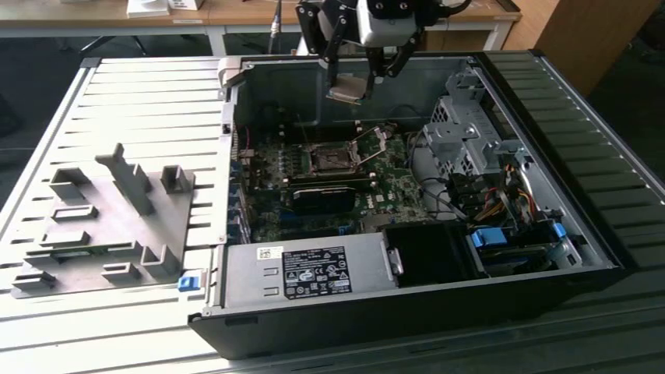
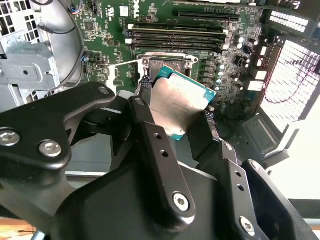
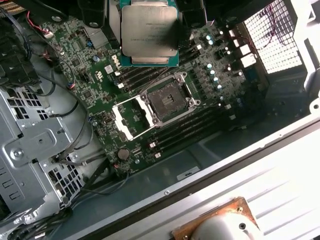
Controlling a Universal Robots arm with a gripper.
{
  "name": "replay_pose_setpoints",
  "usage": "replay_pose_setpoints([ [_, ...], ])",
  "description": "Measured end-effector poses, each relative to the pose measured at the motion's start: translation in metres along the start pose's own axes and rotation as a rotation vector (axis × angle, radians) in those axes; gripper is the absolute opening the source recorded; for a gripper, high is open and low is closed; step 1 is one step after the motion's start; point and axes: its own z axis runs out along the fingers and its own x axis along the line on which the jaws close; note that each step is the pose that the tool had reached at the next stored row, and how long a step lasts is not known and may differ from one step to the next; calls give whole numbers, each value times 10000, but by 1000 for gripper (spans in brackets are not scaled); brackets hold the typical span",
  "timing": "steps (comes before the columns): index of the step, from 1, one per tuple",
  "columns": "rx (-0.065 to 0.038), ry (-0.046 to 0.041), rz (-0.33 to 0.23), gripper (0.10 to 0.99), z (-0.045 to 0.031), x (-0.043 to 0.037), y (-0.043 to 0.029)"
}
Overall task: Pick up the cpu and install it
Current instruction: 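Place the cpu into insertion slot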
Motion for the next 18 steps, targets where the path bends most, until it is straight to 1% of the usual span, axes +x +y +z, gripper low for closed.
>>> replay_pose_setpoints([
  [4,-9,-16,215,537,1,0,0],
  [18,-74,-134,1758,537,10,4,9],
])
